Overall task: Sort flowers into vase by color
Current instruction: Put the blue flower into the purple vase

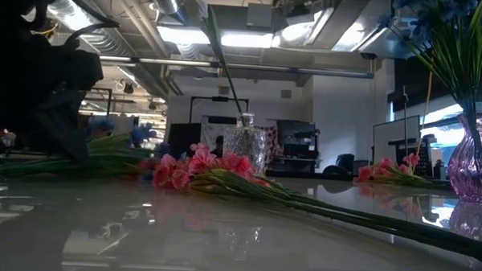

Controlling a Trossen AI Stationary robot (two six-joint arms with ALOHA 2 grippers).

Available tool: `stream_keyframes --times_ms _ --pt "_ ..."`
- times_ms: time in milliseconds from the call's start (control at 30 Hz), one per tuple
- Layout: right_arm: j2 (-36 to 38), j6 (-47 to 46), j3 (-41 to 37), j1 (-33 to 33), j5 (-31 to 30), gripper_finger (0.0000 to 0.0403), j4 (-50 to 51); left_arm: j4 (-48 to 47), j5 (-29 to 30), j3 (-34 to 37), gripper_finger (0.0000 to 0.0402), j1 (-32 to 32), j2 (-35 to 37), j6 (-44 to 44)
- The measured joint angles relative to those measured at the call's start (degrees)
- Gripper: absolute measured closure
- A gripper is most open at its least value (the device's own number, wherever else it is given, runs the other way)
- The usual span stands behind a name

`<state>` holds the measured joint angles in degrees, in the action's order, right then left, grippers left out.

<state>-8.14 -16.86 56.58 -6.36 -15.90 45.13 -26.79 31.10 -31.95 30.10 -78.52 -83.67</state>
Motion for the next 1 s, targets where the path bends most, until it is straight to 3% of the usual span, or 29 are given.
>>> stream_keyframes --times_ms 200,500,700,1000 --pt "0.00 0.00 0.00 -0.01 2.65 0.0227 -0.09 1.70 1.14 -0.24 0.0385 1.84 -0.02 7.53" --pt "-0.59 3.54 -0.02 -0.01 13.69 0.0227 -7.68 0.03 0.04 -11.18 0.0382 8.74 2.80 22.45" --pt "-4.95 5.12 -0.04 0.01 19.28 0.0227 -13.29 -4.16 -2.76 -19.33 0.0379 12.73 3.61 25.09" --pt "-14.50 6.29 -0.07 -0.01 22.22 0.0227 -14.51 -9.14 8.72 -22.40 0.0381 12.94 3.68 28.91"
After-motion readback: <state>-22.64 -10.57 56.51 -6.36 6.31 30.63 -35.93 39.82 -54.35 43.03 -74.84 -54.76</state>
